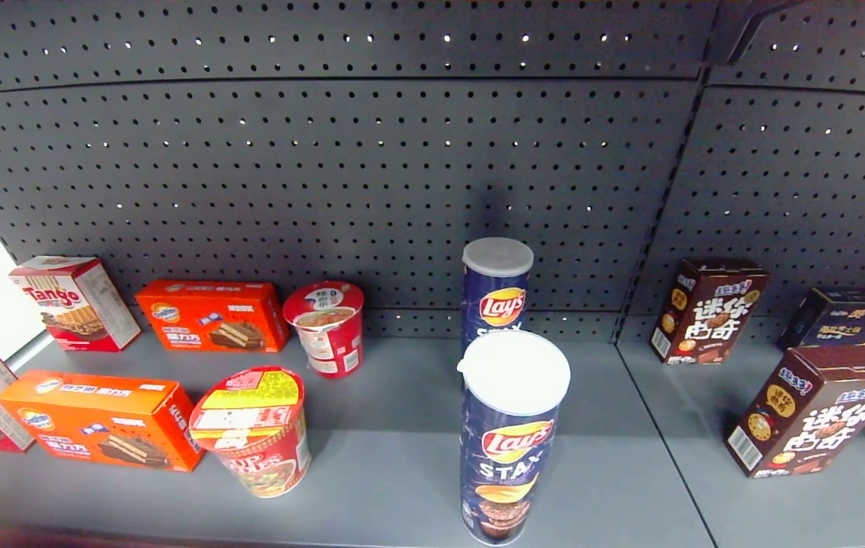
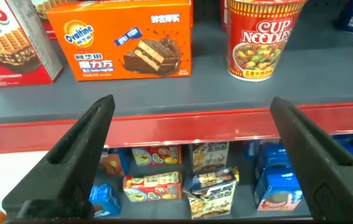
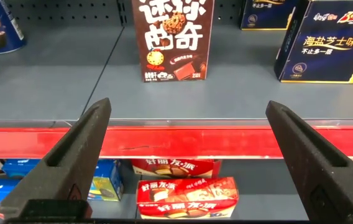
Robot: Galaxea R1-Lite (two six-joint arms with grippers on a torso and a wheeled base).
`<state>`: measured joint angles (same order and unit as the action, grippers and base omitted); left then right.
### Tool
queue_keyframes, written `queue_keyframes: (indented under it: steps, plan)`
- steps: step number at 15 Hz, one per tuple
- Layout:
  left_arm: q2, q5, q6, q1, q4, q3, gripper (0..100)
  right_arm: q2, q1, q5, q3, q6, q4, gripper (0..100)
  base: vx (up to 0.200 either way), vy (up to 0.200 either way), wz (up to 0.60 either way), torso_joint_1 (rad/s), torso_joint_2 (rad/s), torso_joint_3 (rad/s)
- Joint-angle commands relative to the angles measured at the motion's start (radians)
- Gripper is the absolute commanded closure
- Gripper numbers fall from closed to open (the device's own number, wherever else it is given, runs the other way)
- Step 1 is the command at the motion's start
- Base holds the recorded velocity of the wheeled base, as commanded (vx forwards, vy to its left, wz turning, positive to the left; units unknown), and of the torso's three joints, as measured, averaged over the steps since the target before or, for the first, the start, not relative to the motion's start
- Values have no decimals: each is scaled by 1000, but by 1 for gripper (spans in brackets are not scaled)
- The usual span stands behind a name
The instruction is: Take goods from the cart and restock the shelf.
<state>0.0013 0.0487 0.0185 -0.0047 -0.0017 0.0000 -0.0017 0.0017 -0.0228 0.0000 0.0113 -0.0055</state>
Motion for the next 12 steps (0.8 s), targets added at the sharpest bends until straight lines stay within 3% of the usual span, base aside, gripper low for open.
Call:
queue_keyframes:
  steps: [1,12]
  plan:
    - [-1,0,-5,0,-1,-2,0,2,0,0,0,-1,-1,0,0,0,0,0,0,0]
    - [-1,0,-6,0,-1,0,0,2,0,0,0,-5,-1,0,0,0,0,0,0,0]
